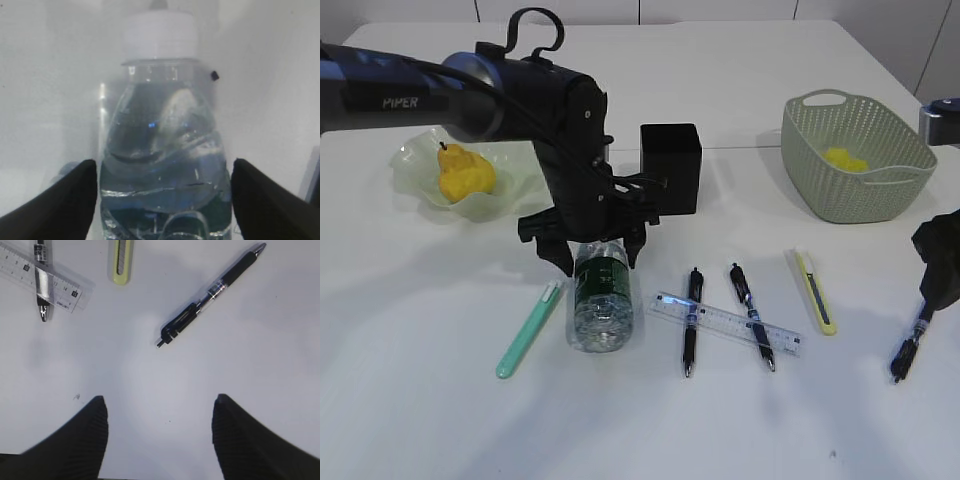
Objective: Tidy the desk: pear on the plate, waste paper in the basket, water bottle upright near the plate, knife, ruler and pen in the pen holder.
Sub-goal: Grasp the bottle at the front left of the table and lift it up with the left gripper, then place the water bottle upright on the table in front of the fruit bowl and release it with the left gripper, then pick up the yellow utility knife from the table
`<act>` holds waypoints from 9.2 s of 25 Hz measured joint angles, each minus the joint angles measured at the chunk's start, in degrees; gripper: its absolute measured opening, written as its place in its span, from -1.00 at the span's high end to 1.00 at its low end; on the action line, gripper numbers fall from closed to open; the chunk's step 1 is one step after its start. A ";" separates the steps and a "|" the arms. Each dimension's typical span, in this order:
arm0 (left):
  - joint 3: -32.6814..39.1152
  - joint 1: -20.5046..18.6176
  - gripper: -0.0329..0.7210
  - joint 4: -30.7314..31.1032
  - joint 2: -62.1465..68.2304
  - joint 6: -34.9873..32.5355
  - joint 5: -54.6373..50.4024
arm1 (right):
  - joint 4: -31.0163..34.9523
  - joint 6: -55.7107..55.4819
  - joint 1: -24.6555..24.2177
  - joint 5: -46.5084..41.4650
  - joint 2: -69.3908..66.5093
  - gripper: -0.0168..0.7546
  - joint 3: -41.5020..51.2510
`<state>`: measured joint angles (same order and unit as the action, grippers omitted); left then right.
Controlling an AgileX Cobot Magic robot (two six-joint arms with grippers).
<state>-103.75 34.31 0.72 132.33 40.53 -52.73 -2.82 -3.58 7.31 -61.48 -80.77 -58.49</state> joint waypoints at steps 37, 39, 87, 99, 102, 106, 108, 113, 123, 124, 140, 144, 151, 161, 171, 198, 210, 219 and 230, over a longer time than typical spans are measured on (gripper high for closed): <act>-0.13 0.00 -0.08 2.91 -0.21 -1.97 0.00 | 0.00 0.00 0.00 0.33 0.00 -0.29 0.00; -0.13 0.00 -0.08 6.04 -0.77 -3.40 0.00 | 0.00 0.00 0.00 0.33 0.00 -0.29 0.00; 69.57 -15.78 -0.08 6.79 -42.51 -29.21 77.90 | -0.22 0.00 0.00 -0.05 0.00 -0.29 0.00; 71.08 -15.78 -0.08 6.59 -42.59 -29.35 87.93 | -0.22 -0.53 0.00 -0.38 0.00 -0.29 0.00; 71.08 -16.40 -0.08 6.54 -40.33 -29.80 93.13 | -0.22 -0.77 0.00 -0.14 0.00 -0.29 0.00; 71.08 -17.74 -0.08 7.18 -35.44 -30.15 105.98 | -0.22 -0.88 0.00 -0.03 0.00 -0.29 0.00; 71.08 -18.60 -0.08 8.99 -33.04 -30.17 111.59 | -0.22 -0.88 0.00 0.08 0.00 -0.29 0.00; 70.98 -21.32 -0.08 13.84 -28.70 -30.27 114.19 | -0.22 -0.97 0.00 0.08 0.00 -0.29 0.00; 70.64 -23.37 -0.08 18.95 -22.75 -30.84 114.69 | -0.22 -1.09 0.00 0.08 0.00 -0.29 0.00; 70.50 -23.37 -0.08 19.27 -22.06 -30.89 114.69 | -0.22 -1.09 0.00 0.08 0.00 -0.29 0.00; 62.81 -23.37 -0.08 20.91 -10.03 -30.98 124.54 | -0.32 -1.09 0.00 0.29 0.00 -0.29 0.00; 62.30 -23.37 -0.08 20.91 -8.59 -30.98 126.43 | -0.42 -1.09 0.00 0.64 0.00 -0.29 0.00; 62.22 -23.37 -0.25 21.64 -8.47 -31.12 126.65 | -0.42 -1.09 0.00 1.49 0.00 -0.29 0.00; 62.22 -23.46 -0.39 22.41 -8.34 -31.26 126.37 | -0.42 -1.09 0.00 1.73 0.00 -0.29 0.00; 62.32 -23.46 -0.41 22.84 -8.08 -31.26 125.13 | -0.42 -1.09 0.00 1.73 0.00 -0.29 0.00; 63.17 -23.46 -0.69 22.97 -11.55 -31.42 118.93 | -0.42 -1.09 0.00 1.76 0.00 -0.29 0.00; 63.19 -23.46 -0.69 22.97 -20.79 -32.72 118.79 | -0.42 -1.09 0.00 1.85 0.00 -0.29 0.00; 63.29 -23.46 -0.69 20.94 -29.91 -32.72 117.25 | -0.42 -1.09 0.00 1.85 0.00 -0.29 0.00; 63.56 -32.60 -0.66 9.51 -35.99 -27.14 103.12 | -0.42 -1.20 0.00 2.64 0.00 -0.29 0.00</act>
<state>-40.19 1.72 10.23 96.34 13.39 50.39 -3.24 -4.78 7.31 -58.84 -80.77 -58.49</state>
